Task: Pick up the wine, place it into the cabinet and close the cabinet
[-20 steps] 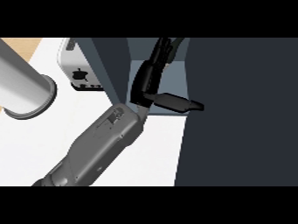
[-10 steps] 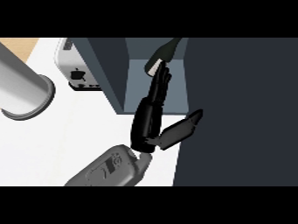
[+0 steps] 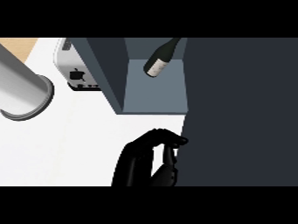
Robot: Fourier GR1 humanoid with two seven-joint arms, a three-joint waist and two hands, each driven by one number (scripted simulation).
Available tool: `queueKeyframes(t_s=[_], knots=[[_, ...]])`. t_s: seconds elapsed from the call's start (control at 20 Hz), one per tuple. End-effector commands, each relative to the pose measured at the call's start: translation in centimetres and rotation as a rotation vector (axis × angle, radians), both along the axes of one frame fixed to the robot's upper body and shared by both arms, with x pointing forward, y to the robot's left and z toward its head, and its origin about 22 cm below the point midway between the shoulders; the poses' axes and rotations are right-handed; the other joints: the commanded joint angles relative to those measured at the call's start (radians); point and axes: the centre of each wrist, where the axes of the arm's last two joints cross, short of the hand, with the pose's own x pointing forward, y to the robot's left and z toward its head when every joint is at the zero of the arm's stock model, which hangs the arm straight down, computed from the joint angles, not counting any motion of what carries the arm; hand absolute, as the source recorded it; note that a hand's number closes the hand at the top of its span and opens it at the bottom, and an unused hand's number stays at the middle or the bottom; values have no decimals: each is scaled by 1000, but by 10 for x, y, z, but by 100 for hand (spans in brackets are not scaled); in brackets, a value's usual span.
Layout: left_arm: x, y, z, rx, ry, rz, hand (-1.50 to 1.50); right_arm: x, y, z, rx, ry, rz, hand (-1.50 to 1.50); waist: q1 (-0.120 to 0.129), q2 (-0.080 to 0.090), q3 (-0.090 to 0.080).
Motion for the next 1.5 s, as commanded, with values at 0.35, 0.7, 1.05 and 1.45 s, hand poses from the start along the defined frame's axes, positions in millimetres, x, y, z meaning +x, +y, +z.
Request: queueKeyframes(t_s=[0.35, 0.7, 1.05, 1.45], knots=[[-55, 71, 12, 9, -35, -92, 150, -20, 13, 7, -121, -29, 210, 150, 6, -2, -1], [-62, 118, 5, 6, -33, -121, 150, -25, 38, -9, -84, 67, 444, 150, 16, 0, -3], [-61, 185, 28, -3, -83, -68, 150, -26, 82, -6, -102, 100, 500, 150, 24, -4, -4], [-57, 253, 25, 20, -81, -65, 150, -17, 158, -4, -208, 58, 518, 150, 35, -4, -4]])
